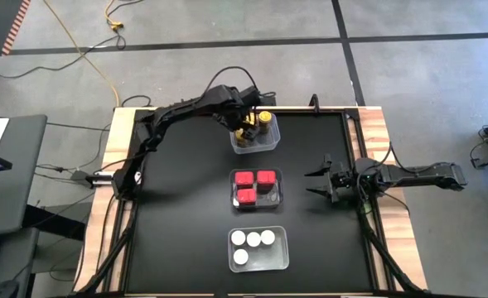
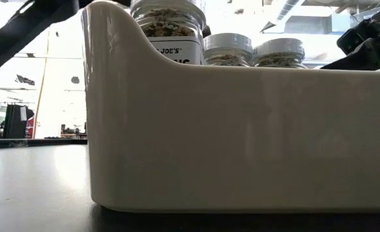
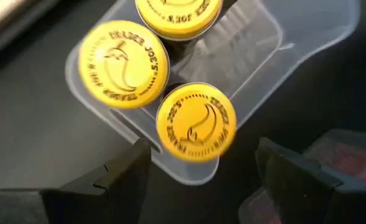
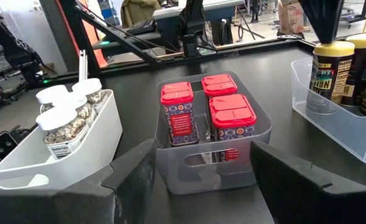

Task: Sort spices by type
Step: Put the yellow seasoning bottle into the transparent bin, then return to Home Position

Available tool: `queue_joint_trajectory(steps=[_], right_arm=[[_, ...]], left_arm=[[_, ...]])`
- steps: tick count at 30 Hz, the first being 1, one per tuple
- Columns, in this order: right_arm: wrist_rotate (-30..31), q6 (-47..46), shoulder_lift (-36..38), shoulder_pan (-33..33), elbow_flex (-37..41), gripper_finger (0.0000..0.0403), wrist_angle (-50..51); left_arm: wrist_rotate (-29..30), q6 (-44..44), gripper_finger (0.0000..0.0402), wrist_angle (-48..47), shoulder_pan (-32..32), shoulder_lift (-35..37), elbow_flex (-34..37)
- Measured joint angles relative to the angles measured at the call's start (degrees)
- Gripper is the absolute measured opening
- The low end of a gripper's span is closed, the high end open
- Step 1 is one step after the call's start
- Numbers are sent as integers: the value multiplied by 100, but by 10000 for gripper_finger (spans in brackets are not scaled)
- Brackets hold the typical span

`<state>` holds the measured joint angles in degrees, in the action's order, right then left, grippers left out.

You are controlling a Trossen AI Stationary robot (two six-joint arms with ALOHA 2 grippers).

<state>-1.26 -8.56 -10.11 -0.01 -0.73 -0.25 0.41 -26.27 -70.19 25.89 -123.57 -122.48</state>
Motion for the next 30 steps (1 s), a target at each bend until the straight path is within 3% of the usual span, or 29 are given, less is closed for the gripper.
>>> queue_joint_trajectory(steps=[9, 14, 16, 21, 25, 30], right_arm=[[0, -1, -1, -1, 0, 286, 0], [-1, -1, -1, -2, 0, 286, 0], [-1, -1, -1, -2, 0, 286, 0], [-1, 0, -2, -1, 0, 286, 0], [-2, -1, -1, 0, 0, 286, 0], [0, -1, 0, -2, 0, 286, -6]], left_arm=[[534, 1102, 279, -20, -85, 928, 0], [1307, 2144, 279, 17, -615, 1247, 0], [1355, 2621, 279, 297, -896, 1356, 148], [852, 3603, 279, 1343, -1318, 1693, 1312], [392, 3605, 279, 2295, -1351, 2245, 2732], [257, 3290, 279, 3712, -1428, 3512, 4614]])
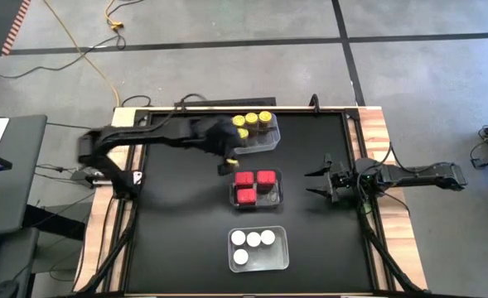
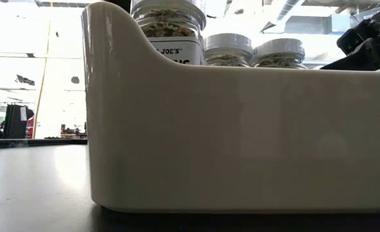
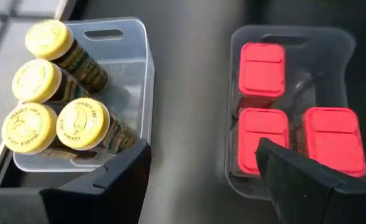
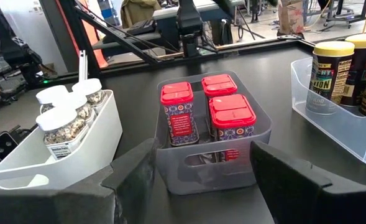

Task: Sort spices by type
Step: Return to Home Position

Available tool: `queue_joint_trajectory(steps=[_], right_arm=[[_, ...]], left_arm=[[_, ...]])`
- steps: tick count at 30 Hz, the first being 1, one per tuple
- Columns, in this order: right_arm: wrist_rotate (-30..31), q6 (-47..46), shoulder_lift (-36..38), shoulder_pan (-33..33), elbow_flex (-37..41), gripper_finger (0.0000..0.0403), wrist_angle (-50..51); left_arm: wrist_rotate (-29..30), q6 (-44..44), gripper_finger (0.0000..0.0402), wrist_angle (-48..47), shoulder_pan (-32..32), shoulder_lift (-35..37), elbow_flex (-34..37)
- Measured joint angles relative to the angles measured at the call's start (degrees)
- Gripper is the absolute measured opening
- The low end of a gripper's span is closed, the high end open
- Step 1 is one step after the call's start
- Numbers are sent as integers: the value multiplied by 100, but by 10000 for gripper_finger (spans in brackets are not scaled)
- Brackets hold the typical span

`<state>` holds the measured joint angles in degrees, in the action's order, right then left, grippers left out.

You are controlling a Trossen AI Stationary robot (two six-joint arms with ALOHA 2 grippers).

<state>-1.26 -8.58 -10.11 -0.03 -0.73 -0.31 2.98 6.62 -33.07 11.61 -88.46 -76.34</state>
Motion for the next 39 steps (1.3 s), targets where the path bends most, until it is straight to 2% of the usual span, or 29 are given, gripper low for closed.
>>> queue_joint_trajectory(steps=[3, 6, 10, 13, 17, 21, 23, 28, 32, 35, 39], right_arm=[[-1, 0, -1, 0, 0, 286, -10], [-2, 0, 0, 2, 0, 286, -11], [-2, 0, -2, 2, 0, 286, -11], [-1, 1, -2, 2, 0, 286, -11], [-2, 0, -2, 1, 0, 286, -11], [0, 0, -1, 0, 0, 286, -11], [-2, 0, 0, 1, 0, 286, -11], [-2, 0, -2, 1, 0, 286, -12], [-2, 0, -1, 0, 0, 286, -14], [0, 0, -2, 1, 0, 286, -12], [-1, 0, -1, 0, 0, 286, -13]], left_arm=[[15, -251, 279, 890, -141, 869, 1081], [336, -750, 279, 1699, -370, 1700, 2022], [580, -1075, 279, 2232, -810, 2646, 3049], [573, -1055, 279, 2142, -1139, 3397, 3566], [568, -849, 279, 1282, -1406, 4289, 4048], [571, -1427, 279, 820, -1541, 4956, 4390], [594, -1342, 279, 839, -1560, 5225, 4611], [408, -921, 279, 1519, -1558, 5848, 5403], [169, -838, 279, 2566, -1558, 6435, 6210], [163, -838, 279, 3280, -1558, 6929, 6721], [441, -932, 279, 3381, -1556, 7585, 7227]])
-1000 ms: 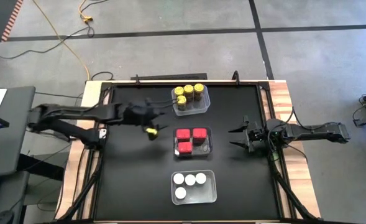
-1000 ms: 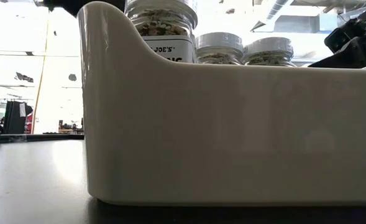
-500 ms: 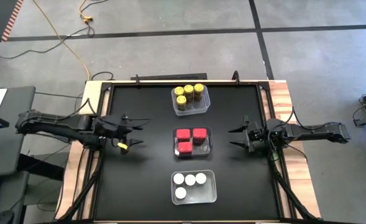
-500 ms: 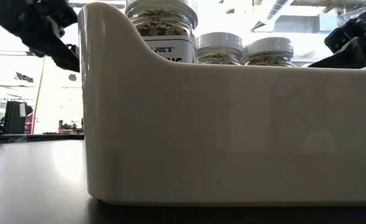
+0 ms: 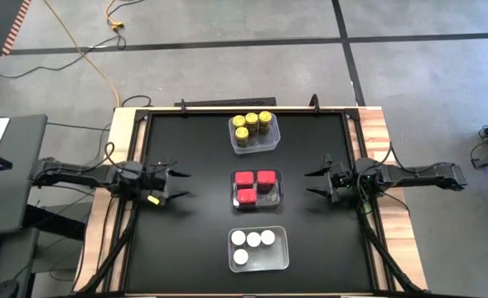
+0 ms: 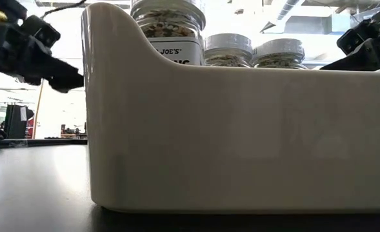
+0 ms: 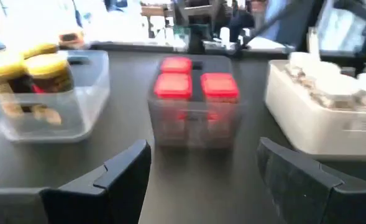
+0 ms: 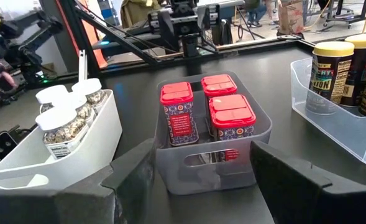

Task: Sort spices by type
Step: Return to Home Position

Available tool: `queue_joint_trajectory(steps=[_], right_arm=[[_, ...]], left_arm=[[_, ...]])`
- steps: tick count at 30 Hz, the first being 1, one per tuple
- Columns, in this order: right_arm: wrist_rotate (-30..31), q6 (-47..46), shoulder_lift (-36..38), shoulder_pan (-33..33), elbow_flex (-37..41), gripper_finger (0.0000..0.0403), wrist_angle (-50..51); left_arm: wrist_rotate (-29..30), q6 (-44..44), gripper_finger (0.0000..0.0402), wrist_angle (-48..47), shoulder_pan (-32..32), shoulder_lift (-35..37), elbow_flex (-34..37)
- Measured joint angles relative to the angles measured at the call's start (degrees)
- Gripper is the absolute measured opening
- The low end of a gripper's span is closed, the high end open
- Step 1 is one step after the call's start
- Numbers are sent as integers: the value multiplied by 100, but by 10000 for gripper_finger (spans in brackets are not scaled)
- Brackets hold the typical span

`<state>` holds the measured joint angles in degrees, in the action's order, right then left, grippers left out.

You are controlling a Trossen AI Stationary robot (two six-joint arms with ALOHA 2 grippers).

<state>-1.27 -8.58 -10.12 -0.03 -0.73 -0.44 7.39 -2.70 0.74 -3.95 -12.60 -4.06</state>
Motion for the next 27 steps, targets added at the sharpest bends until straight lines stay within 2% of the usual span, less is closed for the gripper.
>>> queue_joint_trajectory(steps=[3, 7, 10, 16, 27], right_arm=[[0, 0, 0, 1, 0, 286, -1], [-1, 0, 1, 0, 0, 286, -1], [-1, 0, 1, 1, 0, 286, -1], [-1, 0, 0, 0, 0, 286, -1], [0, 0, 1, 0, 0, 286, -1]], left_arm=[[198, 4, 279, 143, 4, 489, 270], [97, 762, 279, 402, 11, 921, 338], [183, 854, 279, 248, 19, 1239, 344], [-127, 852, 279, 184, 20, 1184, 348], [-141, 231, 279, 175, 20, 1137, 357]])
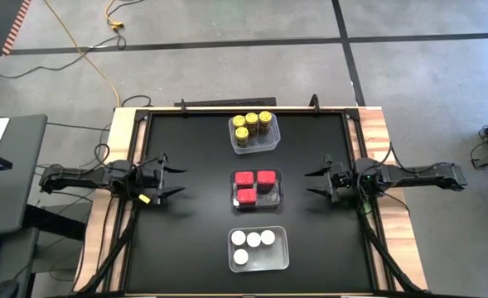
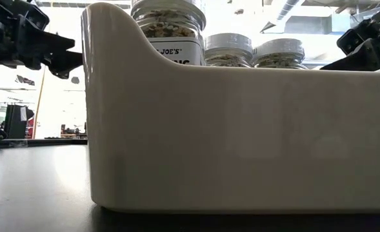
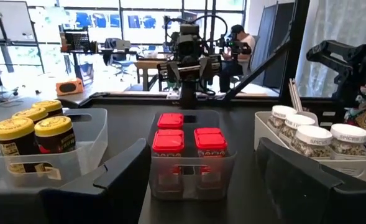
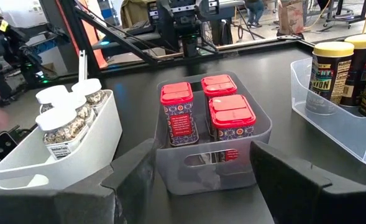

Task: Sort spices by type
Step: Return to Home Position

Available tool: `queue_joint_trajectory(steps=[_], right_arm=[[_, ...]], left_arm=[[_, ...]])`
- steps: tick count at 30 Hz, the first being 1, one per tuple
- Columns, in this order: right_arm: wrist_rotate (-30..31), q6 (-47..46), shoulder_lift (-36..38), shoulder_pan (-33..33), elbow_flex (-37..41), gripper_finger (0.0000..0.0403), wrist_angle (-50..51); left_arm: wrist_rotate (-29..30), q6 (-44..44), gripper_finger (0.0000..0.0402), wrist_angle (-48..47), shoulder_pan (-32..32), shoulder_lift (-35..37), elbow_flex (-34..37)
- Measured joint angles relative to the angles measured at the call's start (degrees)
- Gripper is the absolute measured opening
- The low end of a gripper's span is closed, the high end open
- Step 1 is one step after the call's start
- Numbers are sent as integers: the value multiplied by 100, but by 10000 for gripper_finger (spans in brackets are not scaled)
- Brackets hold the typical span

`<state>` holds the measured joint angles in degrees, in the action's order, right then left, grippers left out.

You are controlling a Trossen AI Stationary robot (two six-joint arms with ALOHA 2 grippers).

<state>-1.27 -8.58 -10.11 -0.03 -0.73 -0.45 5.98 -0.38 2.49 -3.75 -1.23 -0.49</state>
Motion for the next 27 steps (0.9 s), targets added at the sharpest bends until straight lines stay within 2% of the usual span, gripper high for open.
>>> queue_joint_trajectory(steps=[27], right_arm=[[1, 0, -2, 0, 0, 286, 0]], left_arm=[[2, 55, 279, -1, 0, 2, 6]])
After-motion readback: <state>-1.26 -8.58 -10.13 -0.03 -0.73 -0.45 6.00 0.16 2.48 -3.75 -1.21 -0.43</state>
